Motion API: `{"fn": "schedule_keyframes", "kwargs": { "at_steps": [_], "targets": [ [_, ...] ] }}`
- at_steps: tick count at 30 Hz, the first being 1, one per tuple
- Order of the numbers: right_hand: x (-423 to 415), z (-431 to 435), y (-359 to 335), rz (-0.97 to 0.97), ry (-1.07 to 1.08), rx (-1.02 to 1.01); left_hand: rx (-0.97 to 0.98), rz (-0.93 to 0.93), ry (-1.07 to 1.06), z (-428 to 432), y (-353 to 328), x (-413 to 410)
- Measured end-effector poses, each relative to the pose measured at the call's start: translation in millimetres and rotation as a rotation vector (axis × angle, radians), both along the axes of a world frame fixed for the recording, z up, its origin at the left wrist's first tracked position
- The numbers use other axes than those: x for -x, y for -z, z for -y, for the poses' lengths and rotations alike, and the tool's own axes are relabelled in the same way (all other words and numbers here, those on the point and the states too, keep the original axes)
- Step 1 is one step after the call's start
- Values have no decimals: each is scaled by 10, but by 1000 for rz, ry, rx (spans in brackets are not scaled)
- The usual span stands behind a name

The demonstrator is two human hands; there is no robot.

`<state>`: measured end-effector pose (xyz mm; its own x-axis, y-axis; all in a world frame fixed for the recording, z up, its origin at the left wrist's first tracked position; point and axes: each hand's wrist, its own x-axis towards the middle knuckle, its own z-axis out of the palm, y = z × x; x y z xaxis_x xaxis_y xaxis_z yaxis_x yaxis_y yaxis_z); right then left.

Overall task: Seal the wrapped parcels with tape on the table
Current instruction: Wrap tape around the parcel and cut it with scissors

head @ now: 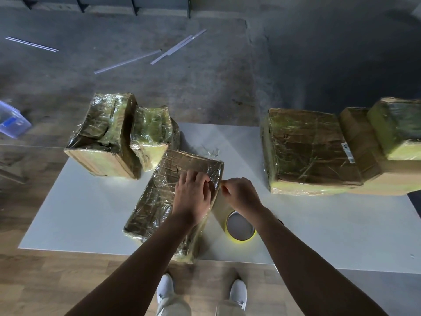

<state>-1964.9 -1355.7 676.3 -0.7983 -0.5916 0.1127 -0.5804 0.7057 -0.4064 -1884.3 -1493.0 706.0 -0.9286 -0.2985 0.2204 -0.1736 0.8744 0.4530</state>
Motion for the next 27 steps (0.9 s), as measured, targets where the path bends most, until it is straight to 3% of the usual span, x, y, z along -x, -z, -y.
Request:
{"fn": "schedule_keyframes", "kwargs": {
  "at_steps": [5, 11, 15, 21, 24, 27],
  "targets": [
    [-127, 102, 53, -32, -51, -51, 0, 18, -17, -19, -5, -5],
    [-443, 168, 80, 290, 42, 135, -34, 99, -21, -47, -19, 14],
    [-662, 68, 137, 407, -38, 198, -37, 82, -6, -48, -21, 16],
    [-430, 234, -49, 669, 486, 455, -96, 39, 21, 60, 113, 28],
    [-377, 441, -142, 913, 565, 726, -214, 8, 35, 110, 69, 19],
    [-524, 465, -217, 927, 520, 756, -314, 80, 71, 143, -7, 15]
  ]
}}
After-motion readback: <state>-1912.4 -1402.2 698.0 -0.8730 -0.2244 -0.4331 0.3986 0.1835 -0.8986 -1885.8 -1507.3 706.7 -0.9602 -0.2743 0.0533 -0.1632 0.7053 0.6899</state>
